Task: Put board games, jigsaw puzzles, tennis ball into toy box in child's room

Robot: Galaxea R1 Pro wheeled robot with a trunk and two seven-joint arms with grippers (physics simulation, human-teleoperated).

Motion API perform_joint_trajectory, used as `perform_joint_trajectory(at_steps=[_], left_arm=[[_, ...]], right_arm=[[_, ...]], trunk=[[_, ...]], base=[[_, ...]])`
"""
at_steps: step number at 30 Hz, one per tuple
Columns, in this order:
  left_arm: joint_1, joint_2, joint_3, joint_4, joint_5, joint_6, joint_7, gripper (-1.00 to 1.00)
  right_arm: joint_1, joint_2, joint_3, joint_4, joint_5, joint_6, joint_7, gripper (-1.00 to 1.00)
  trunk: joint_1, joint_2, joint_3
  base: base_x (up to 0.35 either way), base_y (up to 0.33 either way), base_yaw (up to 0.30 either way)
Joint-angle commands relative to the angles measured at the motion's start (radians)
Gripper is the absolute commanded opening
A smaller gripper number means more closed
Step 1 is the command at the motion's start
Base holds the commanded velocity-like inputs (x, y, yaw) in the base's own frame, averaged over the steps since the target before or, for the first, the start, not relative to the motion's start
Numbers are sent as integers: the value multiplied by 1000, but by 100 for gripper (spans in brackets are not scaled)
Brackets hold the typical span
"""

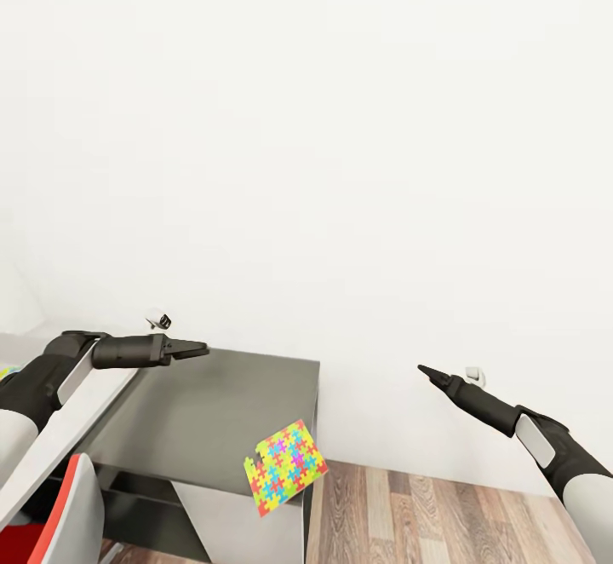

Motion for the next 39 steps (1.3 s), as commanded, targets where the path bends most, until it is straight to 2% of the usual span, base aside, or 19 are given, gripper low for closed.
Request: perform_joint_trajectory(at_steps=[1, 14, 36, 39], left_arm=[[-1, 1, -5, 0, 5, 11, -2, 100], [-1, 1, -5, 0, 5, 11, -2, 100], [-1, 1, -3, 0, 4, 11, -2, 100], [-1, 1, -3, 0, 4, 11, -2, 100]], right_arm=[[-1, 0, -1, 0, -6, 9, 2, 100], [-1, 2, 0, 0, -5, 6, -7, 100], [-1, 9, 2, -5, -4, 12, -13, 100], [-1, 10, 2, -4, -5, 17, -16, 100]], trunk=[[1, -2, -1], [1, -2, 11], [1, -2, 11], [12, -23, 2]], base=[[0, 0, 0], [0, 0, 0], [0, 0, 0], [0, 0, 0]])
